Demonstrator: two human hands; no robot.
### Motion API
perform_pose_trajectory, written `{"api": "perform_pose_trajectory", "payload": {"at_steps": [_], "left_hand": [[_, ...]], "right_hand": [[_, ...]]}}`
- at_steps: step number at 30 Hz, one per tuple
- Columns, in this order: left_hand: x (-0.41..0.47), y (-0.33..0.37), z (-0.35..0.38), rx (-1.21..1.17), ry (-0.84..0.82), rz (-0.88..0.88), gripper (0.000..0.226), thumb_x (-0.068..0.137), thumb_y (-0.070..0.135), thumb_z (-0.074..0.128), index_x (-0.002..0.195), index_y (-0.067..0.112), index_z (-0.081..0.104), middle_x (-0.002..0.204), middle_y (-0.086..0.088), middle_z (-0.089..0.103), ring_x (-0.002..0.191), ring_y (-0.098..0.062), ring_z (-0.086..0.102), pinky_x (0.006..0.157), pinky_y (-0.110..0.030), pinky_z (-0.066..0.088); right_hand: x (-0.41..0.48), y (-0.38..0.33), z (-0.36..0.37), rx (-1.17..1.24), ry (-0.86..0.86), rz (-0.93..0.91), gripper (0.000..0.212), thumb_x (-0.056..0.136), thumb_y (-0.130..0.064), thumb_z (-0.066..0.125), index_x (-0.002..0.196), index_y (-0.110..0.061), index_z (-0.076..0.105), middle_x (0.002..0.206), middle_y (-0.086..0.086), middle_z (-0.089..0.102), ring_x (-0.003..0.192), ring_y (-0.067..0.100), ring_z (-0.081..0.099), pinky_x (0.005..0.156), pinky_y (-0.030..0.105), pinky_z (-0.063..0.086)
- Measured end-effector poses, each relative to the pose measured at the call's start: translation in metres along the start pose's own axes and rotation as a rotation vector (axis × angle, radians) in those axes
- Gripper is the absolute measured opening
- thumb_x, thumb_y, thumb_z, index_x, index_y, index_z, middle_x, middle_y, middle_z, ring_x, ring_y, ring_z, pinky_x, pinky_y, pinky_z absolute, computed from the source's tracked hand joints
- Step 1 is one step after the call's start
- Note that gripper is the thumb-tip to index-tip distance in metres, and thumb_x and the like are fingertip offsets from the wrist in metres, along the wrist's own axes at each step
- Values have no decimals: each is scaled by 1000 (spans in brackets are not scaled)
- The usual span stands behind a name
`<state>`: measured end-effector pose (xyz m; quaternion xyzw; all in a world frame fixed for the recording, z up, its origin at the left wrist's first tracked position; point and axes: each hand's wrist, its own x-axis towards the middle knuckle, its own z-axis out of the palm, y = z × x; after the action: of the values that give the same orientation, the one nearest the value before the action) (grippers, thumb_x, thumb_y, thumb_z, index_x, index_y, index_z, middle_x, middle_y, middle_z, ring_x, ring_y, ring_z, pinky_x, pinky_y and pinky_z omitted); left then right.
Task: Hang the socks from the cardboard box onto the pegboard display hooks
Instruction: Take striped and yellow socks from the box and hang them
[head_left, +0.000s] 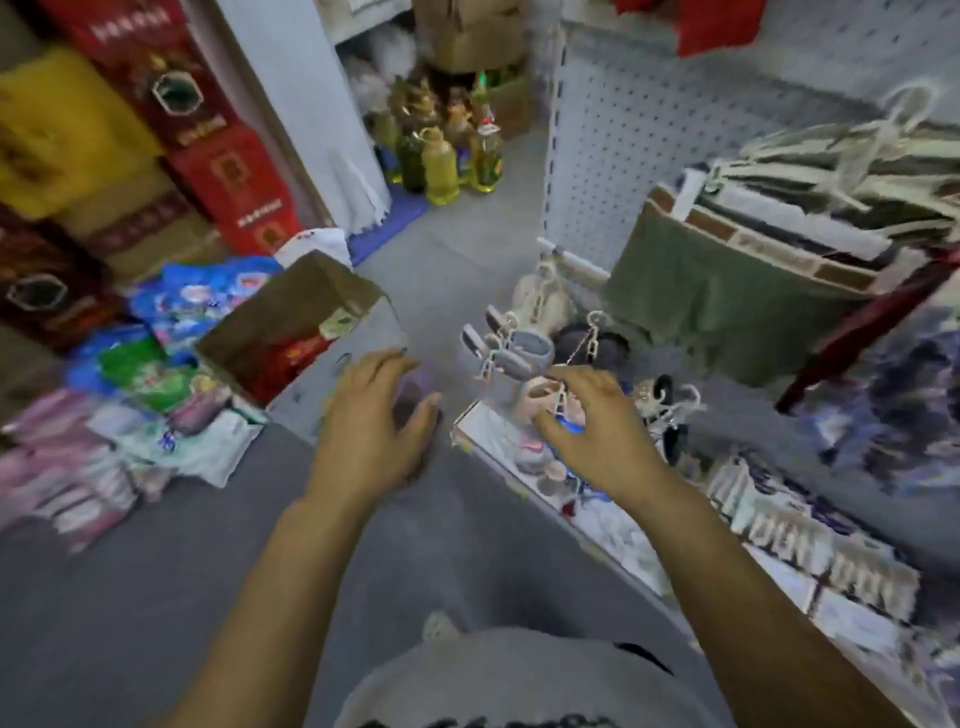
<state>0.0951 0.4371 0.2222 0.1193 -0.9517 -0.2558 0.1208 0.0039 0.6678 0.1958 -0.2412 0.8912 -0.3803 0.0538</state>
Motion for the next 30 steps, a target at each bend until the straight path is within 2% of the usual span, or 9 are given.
{"api": "perform_pose_trajectory", "payload": {"at_steps": [3, 6, 10, 13, 17, 21, 23, 26, 30], "left_hand": [[-12, -63, -20, 93, 3, -86, 41, 88, 33, 67, 117, 4, 69, 124, -19, 66, 117, -39, 62, 100, -45, 47], [-21, -116, -42, 180, -5, -223, 45, 92, 38, 71, 125, 8, 67, 132, -14, 64, 125, -36, 57, 106, -48, 45], [-22, -175, -66, 201, 33, -402, 52, 94, 47, 62, 132, 10, 62, 136, -13, 61, 128, -35, 53, 108, -48, 42], [-18, -210, -72, 207, 51, -527, 55, 95, 47, 62, 136, 11, 58, 142, -12, 58, 133, -33, 49, 108, -48, 40], [-1, -244, -64, 163, 46, -690, 59, 95, 49, 61, 139, 10, 54, 140, -13, 58, 130, -36, 50, 102, -49, 41], [28, -276, -46, 68, -10, -814, 70, 95, 48, 64, 146, 4, 45, 147, -17, 51, 133, -36, 49, 110, -46, 39], [46, -290, -36, 32, -31, -898, 73, 94, 48, 64, 147, 2, 42, 149, -18, 49, 135, -36, 48, 111, -46, 39], [79, -308, -22, -50, -30, -1035, 77, 96, 50, 62, 151, 3, 37, 153, -18, 44, 138, -36, 45, 113, -44, 38], [131, -344, 0, -189, 7, -1165, 77, 97, 48, 60, 152, 2, 32, 155, -19, 40, 141, -36, 41, 113, -44, 36]], "right_hand": [[27, -31, 55, 26, -74, -8, 40, 91, -32, 72, 125, -12, 65, 123, 8, 65, 118, 26, 55, 100, 33, 41], [46, -58, 94, 40, -150, 1, 41, 91, -32, 72, 127, -11, 65, 129, 6, 64, 123, 25, 54, 105, 36, 42], [71, -78, 130, 21, -236, -17, 39, 91, -30, 73, 123, -8, 67, 125, 6, 66, 121, 25, 56, 104, 34, 42], [104, -85, 149, 5, -307, 0, 38, 92, -34, 71, 122, -12, 67, 125, 4, 65, 122, 25, 55, 104, 40, 44], [167, -91, 177, 18, -363, -8, 38, 92, -38, 70, 121, -15, 67, 123, 1, 64, 121, 23, 56, 103, 43, 46], [241, -93, 220, 86, -436, 10, 28, 92, -39, 69, 117, -26, 66, 111, -11, 59, 108, 8, 55, 92, 32, 48], [282, -96, 245, 81, -515, -15, 28, 92, -39, 69, 117, -27, 66, 112, -12, 61, 108, 4, 55, 95, 31, 48], [348, -103, 274, 34, -626, -22, 36, 92, -41, 68, 122, -21, 67, 119, -6, 64, 112, 12, 58, 98, 33, 48], [428, -104, 321, -30, -723, -10, 33, 93, -39, 69, 119, -19, 68, 116, 1, 70, 109, 19, 64, 94, 33, 51]]}}
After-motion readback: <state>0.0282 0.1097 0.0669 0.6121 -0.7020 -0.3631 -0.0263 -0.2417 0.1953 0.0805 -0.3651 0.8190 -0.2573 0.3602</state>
